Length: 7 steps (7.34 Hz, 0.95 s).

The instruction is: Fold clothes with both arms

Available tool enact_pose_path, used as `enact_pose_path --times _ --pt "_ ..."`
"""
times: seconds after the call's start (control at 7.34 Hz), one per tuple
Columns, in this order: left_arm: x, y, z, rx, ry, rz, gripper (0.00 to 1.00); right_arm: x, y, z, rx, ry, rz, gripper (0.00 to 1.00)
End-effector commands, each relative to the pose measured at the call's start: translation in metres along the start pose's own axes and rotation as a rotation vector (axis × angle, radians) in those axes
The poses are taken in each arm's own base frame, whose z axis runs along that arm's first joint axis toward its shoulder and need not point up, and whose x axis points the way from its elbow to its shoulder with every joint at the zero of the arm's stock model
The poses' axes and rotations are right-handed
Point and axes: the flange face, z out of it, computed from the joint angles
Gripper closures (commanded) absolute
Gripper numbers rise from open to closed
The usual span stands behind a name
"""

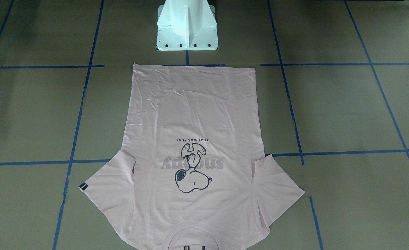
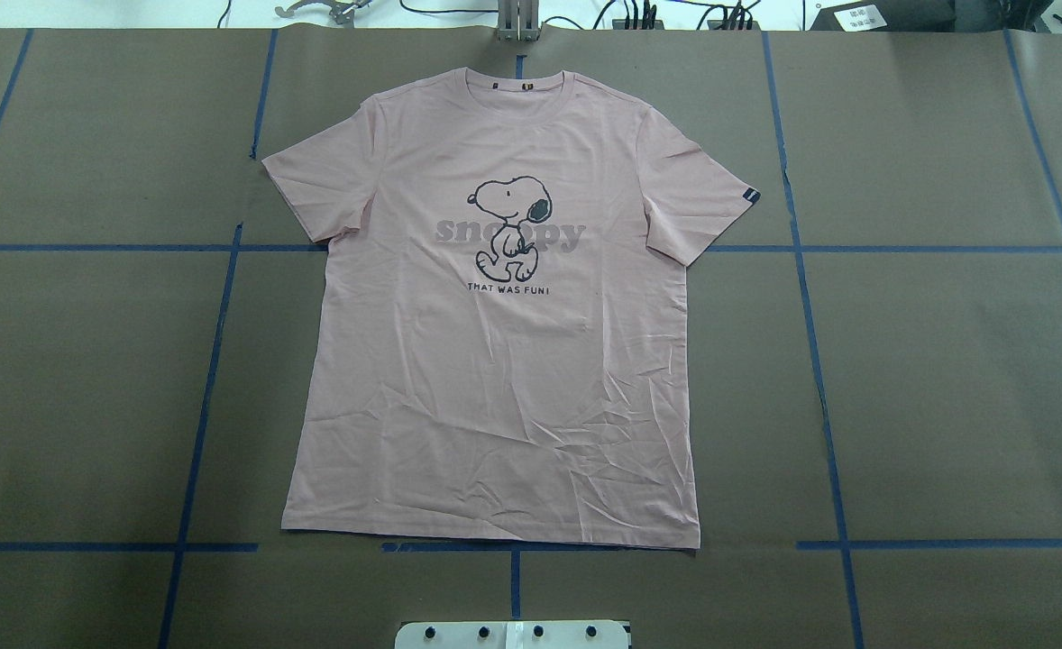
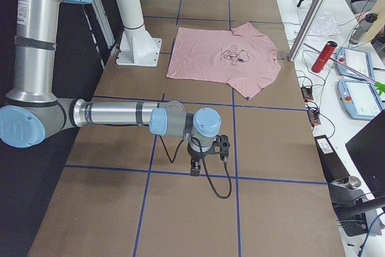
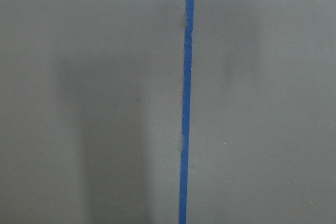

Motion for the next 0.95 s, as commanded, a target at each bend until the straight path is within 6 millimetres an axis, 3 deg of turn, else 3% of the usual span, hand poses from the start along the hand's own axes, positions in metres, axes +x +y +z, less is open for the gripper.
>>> enact_pose_path --times 0.0,0.27,0.41,0.55,0.68,0.82 --pt "-0.002 0.001 0.002 -0.003 0.002 -0.003 0.00 -0.033 -0.032 0.010 -0.011 -0.028 -0.081 0.00" --pt "0.002 0.001 -0.002 0.007 0.003 0.009 0.00 -0.091 -0.078 0.011 0.011 -0.082 -0.193 0.00" --pt "0.005 0.001 -0.005 0.012 0.003 0.014 0.00 -0.119 -0.107 0.014 -0.006 -0.151 -0.133 0.00" --pt "0.008 0.002 -0.010 0.020 0.002 0.019 0.00 -0.161 -0.119 0.029 -0.004 -0.163 -0.194 0.00" --pt "0.012 0.018 -0.012 0.018 0.002 0.017 0.00 -0.179 -0.134 0.026 0.042 -0.178 -0.148 0.00" --pt "0.023 0.030 -0.022 0.029 0.000 0.026 0.00 -0.228 -0.158 0.034 0.090 -0.135 -0.038 0.00"
